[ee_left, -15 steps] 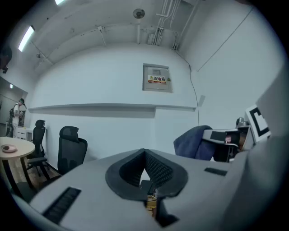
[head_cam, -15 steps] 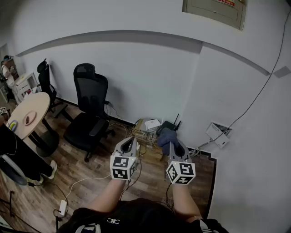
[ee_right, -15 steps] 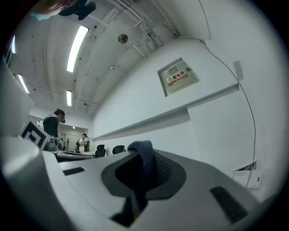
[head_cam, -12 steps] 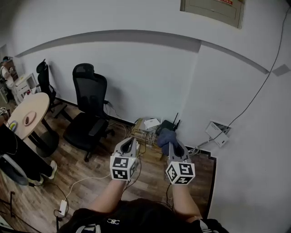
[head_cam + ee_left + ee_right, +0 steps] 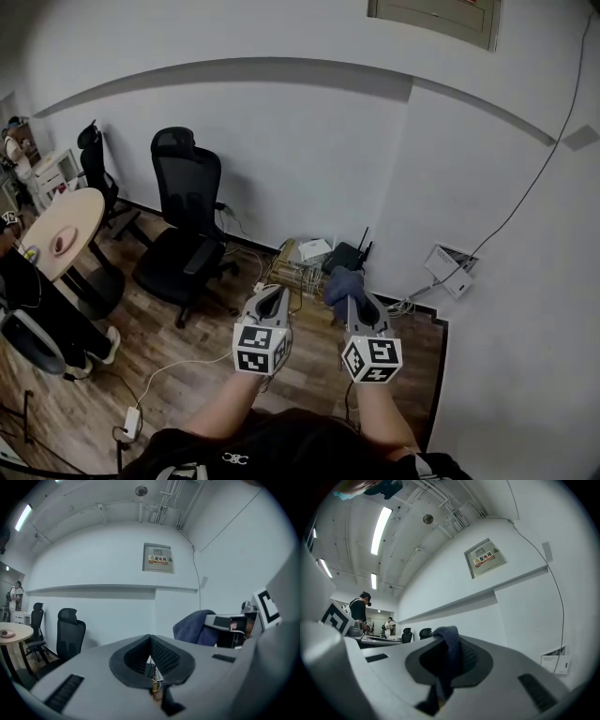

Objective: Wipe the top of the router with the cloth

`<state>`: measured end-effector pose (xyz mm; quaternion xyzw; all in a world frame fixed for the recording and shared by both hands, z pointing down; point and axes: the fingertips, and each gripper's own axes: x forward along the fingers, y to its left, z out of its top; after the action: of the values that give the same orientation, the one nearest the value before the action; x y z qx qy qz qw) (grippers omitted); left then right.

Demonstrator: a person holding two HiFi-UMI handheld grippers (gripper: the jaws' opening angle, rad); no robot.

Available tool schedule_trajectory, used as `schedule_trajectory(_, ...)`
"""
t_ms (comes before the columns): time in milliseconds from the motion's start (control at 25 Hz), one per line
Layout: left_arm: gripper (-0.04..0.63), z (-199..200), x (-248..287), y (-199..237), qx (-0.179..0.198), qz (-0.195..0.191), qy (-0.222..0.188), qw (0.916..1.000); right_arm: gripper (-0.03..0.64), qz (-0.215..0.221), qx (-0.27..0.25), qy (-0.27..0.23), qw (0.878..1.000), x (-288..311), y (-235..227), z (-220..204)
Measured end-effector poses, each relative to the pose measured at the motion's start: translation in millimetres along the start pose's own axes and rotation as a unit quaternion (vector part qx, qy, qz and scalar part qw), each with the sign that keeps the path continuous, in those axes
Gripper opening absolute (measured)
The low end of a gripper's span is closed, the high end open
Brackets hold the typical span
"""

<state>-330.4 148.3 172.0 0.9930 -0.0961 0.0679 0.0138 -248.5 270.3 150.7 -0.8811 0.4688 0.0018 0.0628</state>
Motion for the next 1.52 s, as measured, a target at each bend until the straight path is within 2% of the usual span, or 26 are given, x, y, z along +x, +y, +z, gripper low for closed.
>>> schedule_trajectory(560,-0.006,12,8,-22,0.004,-0.001,-0.006,1.0000,0.012,-0.005,0.009,-0.001,1.000,-12,-20,6)
schedule_trajectory(1000,-0.006,6,28,-32,0.000,-0.023,0.004,0.9997,0.012,-0.024,0.013,-0.001,1.000,-6,-36,-3)
schedule_trajectory(1240,-0.006,-2,63,-21,-0.016,-0.034,0.003,0.9993,0.012,-0.024,0.000,0.013,1.000,27,-55,-10)
schedule_trajectory(1520,-0.006,0,133,-8,-0.031,-0.047,0.001,0.9984,0.012,-0.019,-0.016,0.016,1.000,83,-86,-15)
